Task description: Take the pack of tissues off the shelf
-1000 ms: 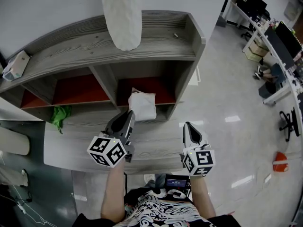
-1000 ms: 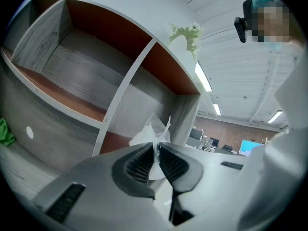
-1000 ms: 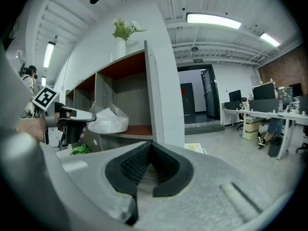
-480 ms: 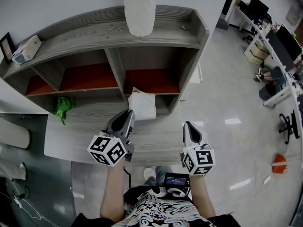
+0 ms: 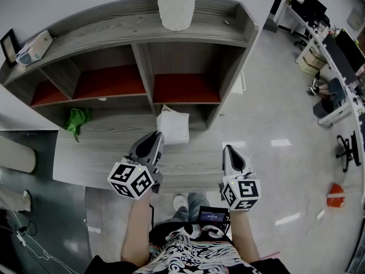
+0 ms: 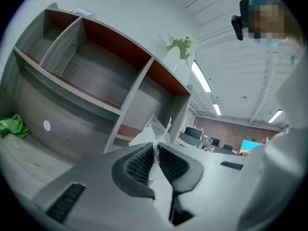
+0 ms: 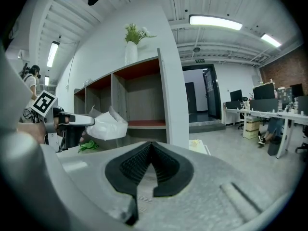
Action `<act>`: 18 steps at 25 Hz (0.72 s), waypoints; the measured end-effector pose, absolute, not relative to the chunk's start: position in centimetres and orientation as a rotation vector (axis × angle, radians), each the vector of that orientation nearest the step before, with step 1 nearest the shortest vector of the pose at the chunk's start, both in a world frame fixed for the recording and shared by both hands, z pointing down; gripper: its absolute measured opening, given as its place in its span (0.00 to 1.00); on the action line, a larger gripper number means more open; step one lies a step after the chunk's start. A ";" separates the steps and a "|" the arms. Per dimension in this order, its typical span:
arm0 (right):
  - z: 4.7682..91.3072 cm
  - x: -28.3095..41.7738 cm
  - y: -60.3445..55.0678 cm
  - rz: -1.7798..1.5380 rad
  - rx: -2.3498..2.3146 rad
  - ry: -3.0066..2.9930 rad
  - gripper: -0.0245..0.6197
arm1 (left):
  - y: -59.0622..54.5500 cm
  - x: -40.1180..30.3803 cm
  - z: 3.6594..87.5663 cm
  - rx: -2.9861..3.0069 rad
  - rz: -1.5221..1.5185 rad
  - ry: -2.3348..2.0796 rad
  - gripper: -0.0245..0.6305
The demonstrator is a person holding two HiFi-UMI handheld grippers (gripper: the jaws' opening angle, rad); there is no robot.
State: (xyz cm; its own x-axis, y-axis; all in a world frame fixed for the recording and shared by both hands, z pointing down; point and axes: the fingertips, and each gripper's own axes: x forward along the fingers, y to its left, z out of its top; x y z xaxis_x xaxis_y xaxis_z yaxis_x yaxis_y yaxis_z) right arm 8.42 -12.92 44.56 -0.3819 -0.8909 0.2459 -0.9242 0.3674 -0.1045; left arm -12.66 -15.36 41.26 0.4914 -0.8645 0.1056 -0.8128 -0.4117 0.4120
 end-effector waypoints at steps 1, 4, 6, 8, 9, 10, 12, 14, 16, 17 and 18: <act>44.8 8.4 -12.8 0.341 1.652 -2.469 0.05 | -15.2 -12.7 41.6 2.328 -0.169 -1.394 0.08; 45.5 8.7 -12.5 0.350 1.651 -2.454 0.05 | -15.1 -12.6 42.4 2.325 -0.161 -1.387 0.08; 46.0 8.7 -12.4 0.363 1.649 -2.446 0.05 | -15.0 -12.7 42.8 2.323 -0.156 -1.383 0.08; 46.4 8.6 -12.3 0.375 1.646 -2.439 0.05 | -14.9 -12.8 43.1 2.319 -0.151 -1.383 0.07; 46.6 8.7 -12.3 0.379 1.645 -2.436 0.05 | -14.8 -12.8 43.3 2.316 -0.149 -1.382 0.08; 46.7 8.7 -12.3 0.383 1.644 -2.433 0.05 | -14.8 -12.8 43.5 2.313 -0.147 -1.380 0.07; 46.9 8.9 -12.3 0.389 1.643 -2.430 0.05 | -14.7 -12.6 43.9 2.307 -0.141 -1.377 0.08; 47.2 9.1 -12.4 0.396 1.641 -2.425 0.05 | -14.6 -12.5 44.2 2.303 -0.133 -1.375 0.07; 47.5 9.1 -12.2 0.398 1.633 -2.414 0.05 | -14.4 -12.4 44.5 2.299 -0.131 -1.369 0.07; 47.8 9.1 -12.2 0.394 1.626 -2.406 0.05 | -14.3 -12.4 44.7 2.297 -0.132 -1.365 0.07; 48.0 8.9 -12.1 0.391 1.619 -2.399 0.05 | -14.3 -12.5 44.9 2.295 -0.133 -1.361 0.07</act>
State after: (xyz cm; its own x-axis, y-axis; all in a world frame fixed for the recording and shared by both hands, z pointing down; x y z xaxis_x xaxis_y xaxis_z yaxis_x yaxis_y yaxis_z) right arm 8.95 -12.15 48.05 -0.3688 -0.8703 0.3265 -0.9289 0.3576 -0.0960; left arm -12.48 -14.32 44.90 0.5042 -0.8505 0.1496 -0.8054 -0.4007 0.4368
